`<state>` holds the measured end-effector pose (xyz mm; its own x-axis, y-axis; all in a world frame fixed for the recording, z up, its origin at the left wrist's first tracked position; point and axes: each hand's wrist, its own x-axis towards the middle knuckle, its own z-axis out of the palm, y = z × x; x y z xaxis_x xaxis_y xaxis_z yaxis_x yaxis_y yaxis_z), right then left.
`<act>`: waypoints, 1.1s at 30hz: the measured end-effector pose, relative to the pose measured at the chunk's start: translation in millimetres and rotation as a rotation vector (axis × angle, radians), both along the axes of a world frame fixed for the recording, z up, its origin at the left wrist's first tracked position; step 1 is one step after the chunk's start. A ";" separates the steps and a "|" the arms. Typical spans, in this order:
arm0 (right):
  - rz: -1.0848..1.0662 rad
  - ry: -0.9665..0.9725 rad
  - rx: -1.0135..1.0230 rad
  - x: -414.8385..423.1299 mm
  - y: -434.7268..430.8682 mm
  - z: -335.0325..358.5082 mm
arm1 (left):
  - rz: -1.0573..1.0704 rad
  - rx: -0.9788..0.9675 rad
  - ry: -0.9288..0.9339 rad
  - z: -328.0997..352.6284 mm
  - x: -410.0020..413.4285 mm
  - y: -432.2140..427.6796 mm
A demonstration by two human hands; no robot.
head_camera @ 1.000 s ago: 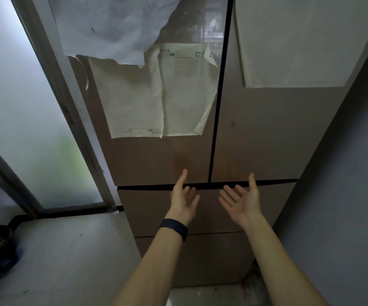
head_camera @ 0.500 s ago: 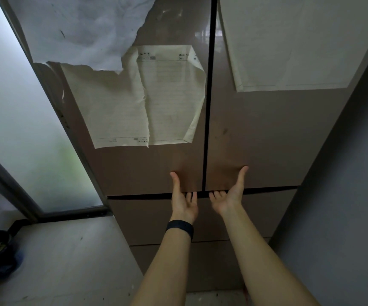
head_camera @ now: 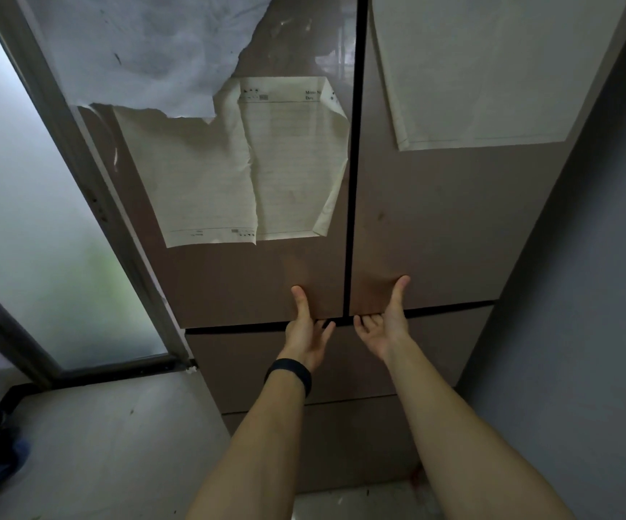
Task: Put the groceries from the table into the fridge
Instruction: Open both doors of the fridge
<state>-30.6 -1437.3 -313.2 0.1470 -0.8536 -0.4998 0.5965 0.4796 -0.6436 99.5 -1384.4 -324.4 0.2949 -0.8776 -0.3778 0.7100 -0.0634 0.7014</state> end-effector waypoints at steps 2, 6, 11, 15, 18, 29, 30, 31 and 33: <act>-0.019 0.034 0.006 -2.3 4.5 -0.9 | 0.018 0.013 0.000 4.0 -4.7 3.9; -0.027 0.043 0.023 -14.6 19.6 -6.6 | 0.035 0.018 0.023 4.2 -7.2 7.6; -0.047 -0.013 0.009 -38.9 34.6 -15.6 | 0.098 0.030 0.035 -1.4 -13.9 15.9; -0.089 -0.003 0.019 -56.4 47.3 -17.4 | 0.121 0.076 0.007 -14.4 -12.3 53.8; -0.090 -0.008 0.014 -77.4 65.7 -21.5 | 0.120 0.070 -0.010 -14.0 -5.0 87.8; -0.081 0.152 -0.125 -182.4 140.3 -31.3 | 0.149 -0.001 -0.165 -18.7 -2.7 190.1; -0.086 0.165 -0.151 -188.8 145.3 -28.2 | 0.191 -0.006 -0.173 -18.5 -3.8 196.4; -0.091 0.180 -0.173 -194.5 149.8 -25.2 | 0.225 -0.006 -0.185 -16.9 -5.2 202.3; -0.109 0.213 -0.195 -203.5 158.9 -22.0 | 0.236 -0.003 -0.214 -12.8 -7.2 212.7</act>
<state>-234.1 -1278.4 -335.2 -0.0410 -0.9414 -0.3349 0.4794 0.2756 -0.8332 92.3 -1171.7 -337.3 0.5633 -0.7763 -0.2827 0.5412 0.0882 0.8362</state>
